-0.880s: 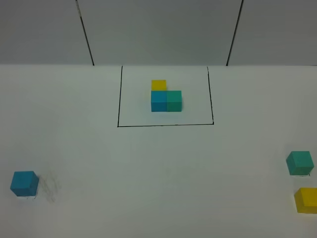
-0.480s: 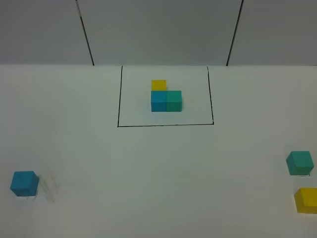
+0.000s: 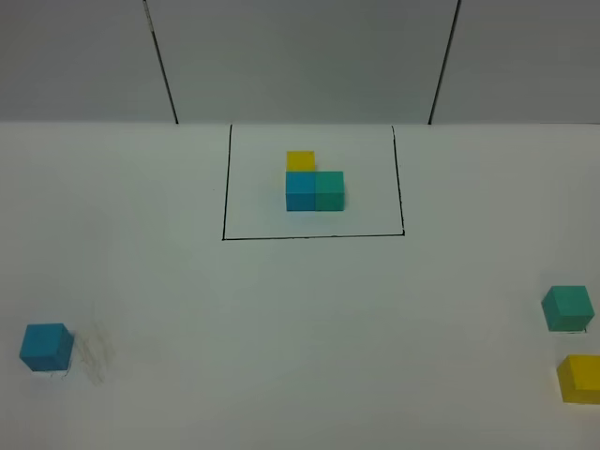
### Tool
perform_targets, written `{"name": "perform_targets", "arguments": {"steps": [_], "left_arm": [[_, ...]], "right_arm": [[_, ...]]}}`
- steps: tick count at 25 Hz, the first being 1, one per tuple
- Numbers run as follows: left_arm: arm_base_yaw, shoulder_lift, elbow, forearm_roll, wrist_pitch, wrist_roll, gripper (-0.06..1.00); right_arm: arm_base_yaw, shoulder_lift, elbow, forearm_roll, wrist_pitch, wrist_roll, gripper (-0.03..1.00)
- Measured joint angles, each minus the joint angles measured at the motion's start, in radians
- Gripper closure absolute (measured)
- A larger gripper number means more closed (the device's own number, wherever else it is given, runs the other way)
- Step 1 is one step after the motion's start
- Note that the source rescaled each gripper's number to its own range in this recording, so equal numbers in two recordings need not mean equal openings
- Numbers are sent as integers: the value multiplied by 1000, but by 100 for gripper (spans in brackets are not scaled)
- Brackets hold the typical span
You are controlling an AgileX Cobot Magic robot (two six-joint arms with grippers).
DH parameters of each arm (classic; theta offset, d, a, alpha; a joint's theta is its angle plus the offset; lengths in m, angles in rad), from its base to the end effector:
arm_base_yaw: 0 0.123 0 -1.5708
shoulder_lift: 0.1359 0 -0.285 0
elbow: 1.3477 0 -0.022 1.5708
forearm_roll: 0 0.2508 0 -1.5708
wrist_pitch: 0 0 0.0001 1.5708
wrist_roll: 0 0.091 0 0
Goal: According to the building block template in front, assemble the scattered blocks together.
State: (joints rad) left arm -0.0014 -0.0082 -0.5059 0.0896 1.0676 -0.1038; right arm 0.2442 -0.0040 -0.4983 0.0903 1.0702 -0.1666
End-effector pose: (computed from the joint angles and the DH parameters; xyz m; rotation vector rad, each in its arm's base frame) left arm -0.0072 0.0071 0.2786 -0.1093 2.0312 0.0409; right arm -0.0074 0.0056 0.2763 -0.4232 2.0077 0.1565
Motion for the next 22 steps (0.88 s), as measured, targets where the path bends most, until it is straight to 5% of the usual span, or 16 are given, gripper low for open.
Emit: {"name": "perform_targets", "arguments": {"steps": [7,16,22], "left_arm": [[0,49,-9,0,20,-67,72],[0,394,-152,-1,-77,-84,1],[0,676,-294,-1,-131,-90,-6]], "right_arm": [[0,0,0,0,0,0,97],[0,0,0,0,0,0,97],[0,0,0,0,0,0,97]]}}
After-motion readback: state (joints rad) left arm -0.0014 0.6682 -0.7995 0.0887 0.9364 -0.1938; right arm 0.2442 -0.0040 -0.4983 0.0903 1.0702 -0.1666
